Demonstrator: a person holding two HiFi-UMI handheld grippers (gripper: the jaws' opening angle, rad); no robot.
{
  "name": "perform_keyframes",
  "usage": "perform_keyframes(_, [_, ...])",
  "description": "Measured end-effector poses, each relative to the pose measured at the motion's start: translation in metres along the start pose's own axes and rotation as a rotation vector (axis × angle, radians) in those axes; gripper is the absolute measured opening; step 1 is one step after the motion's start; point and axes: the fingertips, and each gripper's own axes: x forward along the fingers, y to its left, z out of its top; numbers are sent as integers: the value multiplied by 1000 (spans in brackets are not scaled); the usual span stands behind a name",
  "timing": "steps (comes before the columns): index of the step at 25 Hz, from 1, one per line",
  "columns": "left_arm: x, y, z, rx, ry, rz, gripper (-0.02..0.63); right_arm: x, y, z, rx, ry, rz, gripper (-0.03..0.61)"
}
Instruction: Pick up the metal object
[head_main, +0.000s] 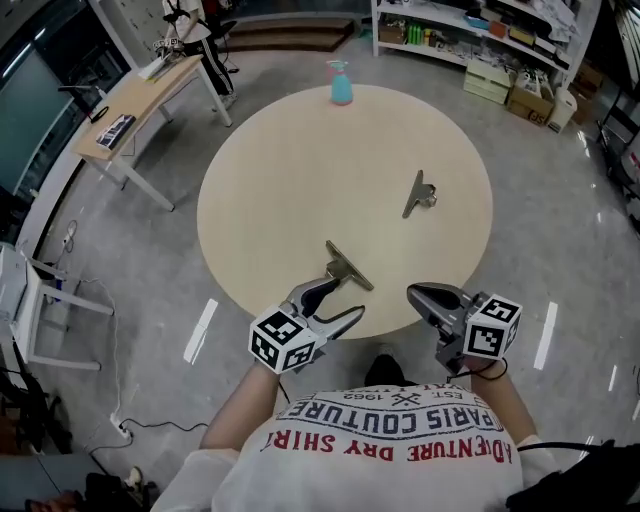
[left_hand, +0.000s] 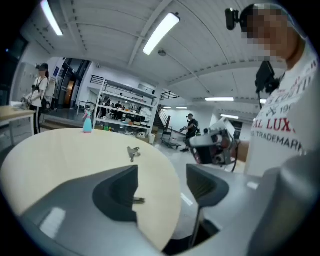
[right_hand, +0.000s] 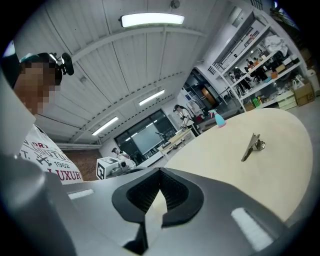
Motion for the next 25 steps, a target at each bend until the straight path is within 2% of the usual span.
perform_keyframes(3, [26,39,-27,74,95,88,350,-5,-28,9,28,-9,-19,2])
perform_keyframes(5, [40,62,-46,93,157,117,383,-8,-46,13,49,-16,-34,2])
perform_keyframes(8, [58,97,-74,61,227,154,396,-9,-70,15,77,-14,-51,2])
perform_keyframes(12, [78,125,-105,-38,291,164,422,-6,-92,14,105,12,-54,2])
perform_keyframes(14, [86,128,-112,-44,311,165,420,-4,-98,13,115,24,-56,2])
perform_keyframes(19, [94,137,-128,19,393,197,400,3,-105,14,123,38,-49,2])
perform_keyframes(21, [95,137,-135,55,420,197,353,3,-106,13,128,43,-53,2])
perform_keyframes(23, [96,139,-135,86,414,206,318,3,-107,13,133,44,-54,2])
perform_keyframes(25, [95,141,-135,88,413,216,287,2,-107,11,136,44,-55,2])
